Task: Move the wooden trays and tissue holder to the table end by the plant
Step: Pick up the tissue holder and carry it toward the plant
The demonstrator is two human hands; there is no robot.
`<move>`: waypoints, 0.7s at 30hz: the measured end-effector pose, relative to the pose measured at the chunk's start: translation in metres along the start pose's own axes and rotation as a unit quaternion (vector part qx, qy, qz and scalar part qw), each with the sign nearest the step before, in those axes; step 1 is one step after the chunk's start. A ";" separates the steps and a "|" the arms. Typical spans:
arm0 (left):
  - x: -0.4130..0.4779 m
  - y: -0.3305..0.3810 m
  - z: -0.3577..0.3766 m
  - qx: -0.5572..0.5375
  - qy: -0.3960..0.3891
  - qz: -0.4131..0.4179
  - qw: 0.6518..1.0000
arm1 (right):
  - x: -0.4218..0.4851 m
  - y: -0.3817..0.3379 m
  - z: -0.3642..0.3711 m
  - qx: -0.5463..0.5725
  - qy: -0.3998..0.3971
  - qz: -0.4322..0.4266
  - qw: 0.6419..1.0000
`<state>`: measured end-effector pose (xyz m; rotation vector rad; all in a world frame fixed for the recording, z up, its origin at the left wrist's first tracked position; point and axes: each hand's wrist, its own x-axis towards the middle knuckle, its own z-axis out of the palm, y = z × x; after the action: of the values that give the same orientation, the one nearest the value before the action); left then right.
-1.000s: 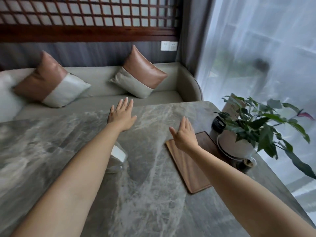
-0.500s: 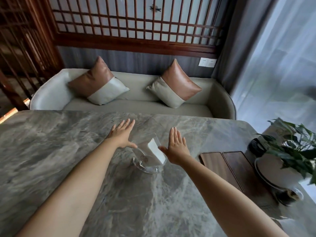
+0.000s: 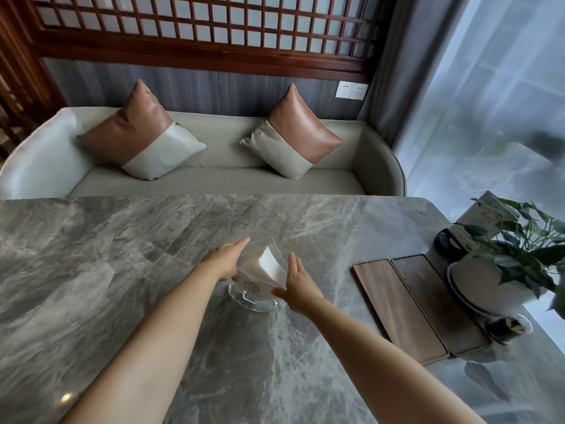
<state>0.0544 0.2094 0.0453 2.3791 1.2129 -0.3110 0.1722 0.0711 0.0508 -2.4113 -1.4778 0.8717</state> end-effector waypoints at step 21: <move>-0.045 0.122 -0.046 -0.031 0.077 0.111 0.990 | -0.084 0.065 -0.088 0.067 0.146 -0.025 0.987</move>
<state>0.1262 0.1379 0.1385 2.4910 0.9941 -0.0174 0.2434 -0.0200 0.1256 -2.2766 -1.3186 0.5573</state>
